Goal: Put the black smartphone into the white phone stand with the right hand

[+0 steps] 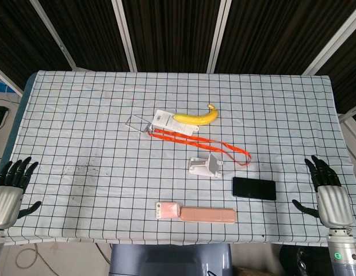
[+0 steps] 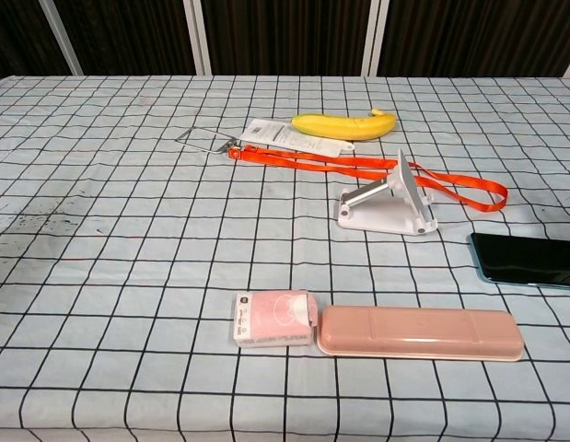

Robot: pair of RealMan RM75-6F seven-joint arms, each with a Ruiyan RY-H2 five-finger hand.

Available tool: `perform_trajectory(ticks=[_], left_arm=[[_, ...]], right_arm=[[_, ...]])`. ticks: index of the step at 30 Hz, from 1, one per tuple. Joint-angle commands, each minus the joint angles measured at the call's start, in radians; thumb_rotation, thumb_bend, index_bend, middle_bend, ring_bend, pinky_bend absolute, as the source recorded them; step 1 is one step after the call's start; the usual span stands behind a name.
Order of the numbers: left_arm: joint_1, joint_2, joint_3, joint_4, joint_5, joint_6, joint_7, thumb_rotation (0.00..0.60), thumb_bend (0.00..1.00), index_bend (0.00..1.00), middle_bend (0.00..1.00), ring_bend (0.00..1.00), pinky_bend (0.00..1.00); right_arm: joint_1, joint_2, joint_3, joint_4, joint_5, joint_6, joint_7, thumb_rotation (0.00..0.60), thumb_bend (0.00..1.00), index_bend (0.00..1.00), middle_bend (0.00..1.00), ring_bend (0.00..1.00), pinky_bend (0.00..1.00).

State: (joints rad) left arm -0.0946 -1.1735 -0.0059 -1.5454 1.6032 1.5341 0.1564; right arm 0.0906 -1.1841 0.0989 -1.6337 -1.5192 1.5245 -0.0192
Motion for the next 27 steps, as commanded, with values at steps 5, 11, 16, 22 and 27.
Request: perform_trajectory(ticks=[5, 11, 16, 22, 27], left_arm=[[-0.002, 0.001, -0.003, 0.002, -0.007, -0.004, -0.003, 0.6, 0.0, 0.0, 0.0, 0.0, 0.0], [-0.005, -0.001, -0.007, 0.003, -0.017, -0.014, -0.005, 0.6, 0.0, 0.0, 0.0, 0.0, 0.0], [-0.006, 0.0, -0.007, 0.003, -0.014, -0.012, -0.007, 0.6, 0.0, 0.0, 0.0, 0.0, 0.0], [-0.007, 0.002, -0.007, 0.001, -0.014, -0.013, -0.013, 0.6, 0.0, 0.0, 0.0, 0.0, 0.0], [-0.008, 0.002, -0.007, 0.002, -0.011, -0.012, -0.016, 0.6, 0.0, 0.0, 0.0, 0.0, 0.0]], right_arm=[[0.043, 0.003, 0.009, -0.09, -0.007, -0.05, -0.095, 0.6, 0.05, 0.0, 0.01, 0.0, 0.14], [0.098, -0.022, 0.028, -0.161, 0.071, -0.151, -0.223, 0.6, 0.11, 0.12, 0.16, 0.11, 0.14], [0.131, -0.067, 0.038, -0.178, 0.141, -0.203, -0.307, 0.6, 0.11, 0.17, 0.2, 0.14, 0.14], [0.156, -0.119, 0.041, -0.167, 0.222, -0.242, -0.383, 0.6, 0.11, 0.18, 0.21, 0.15, 0.14], [0.171, -0.158, 0.039, -0.146, 0.272, -0.259, -0.425, 0.6, 0.14, 0.22, 0.25, 0.2, 0.14]])
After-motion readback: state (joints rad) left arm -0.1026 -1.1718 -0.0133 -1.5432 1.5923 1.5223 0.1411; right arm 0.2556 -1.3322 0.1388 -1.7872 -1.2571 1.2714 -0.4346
